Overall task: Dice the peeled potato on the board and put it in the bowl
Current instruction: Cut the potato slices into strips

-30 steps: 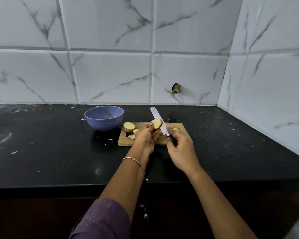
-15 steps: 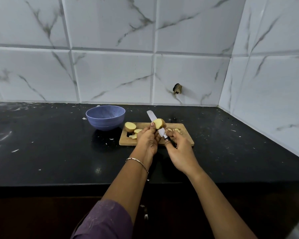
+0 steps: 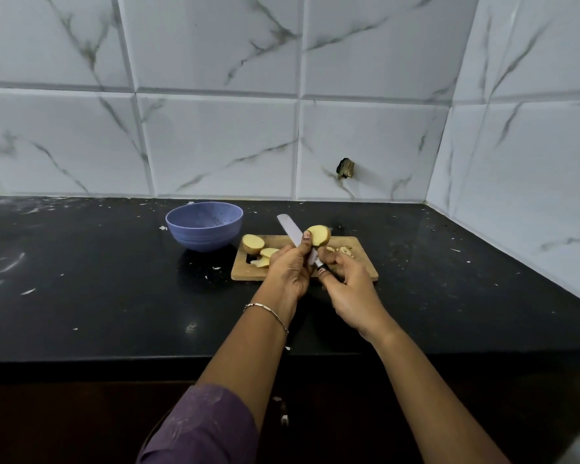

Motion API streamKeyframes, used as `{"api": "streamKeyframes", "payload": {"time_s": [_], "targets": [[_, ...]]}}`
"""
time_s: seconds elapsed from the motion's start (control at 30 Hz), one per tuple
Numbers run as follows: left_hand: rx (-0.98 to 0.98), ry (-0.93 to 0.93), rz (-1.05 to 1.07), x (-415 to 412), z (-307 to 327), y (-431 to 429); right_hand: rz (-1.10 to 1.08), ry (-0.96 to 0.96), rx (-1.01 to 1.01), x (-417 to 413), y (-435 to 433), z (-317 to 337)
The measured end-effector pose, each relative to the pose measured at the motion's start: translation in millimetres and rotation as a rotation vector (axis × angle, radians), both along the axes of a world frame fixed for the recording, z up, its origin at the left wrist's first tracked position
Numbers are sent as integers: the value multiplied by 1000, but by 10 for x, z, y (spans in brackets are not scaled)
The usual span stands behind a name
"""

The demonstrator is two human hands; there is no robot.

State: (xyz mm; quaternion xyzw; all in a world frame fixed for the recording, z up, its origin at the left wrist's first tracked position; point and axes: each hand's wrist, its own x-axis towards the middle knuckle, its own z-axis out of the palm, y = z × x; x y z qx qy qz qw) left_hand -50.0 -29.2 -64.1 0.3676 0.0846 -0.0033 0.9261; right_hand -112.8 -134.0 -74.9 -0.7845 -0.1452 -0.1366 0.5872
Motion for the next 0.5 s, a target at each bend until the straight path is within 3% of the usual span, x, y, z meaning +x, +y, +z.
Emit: {"api": "streamKeyframes", "payload": {"time_s": [0.5], "targets": [[-173,18,51,25,75,87,-40,18,-38,-59,-9,-2]]}}
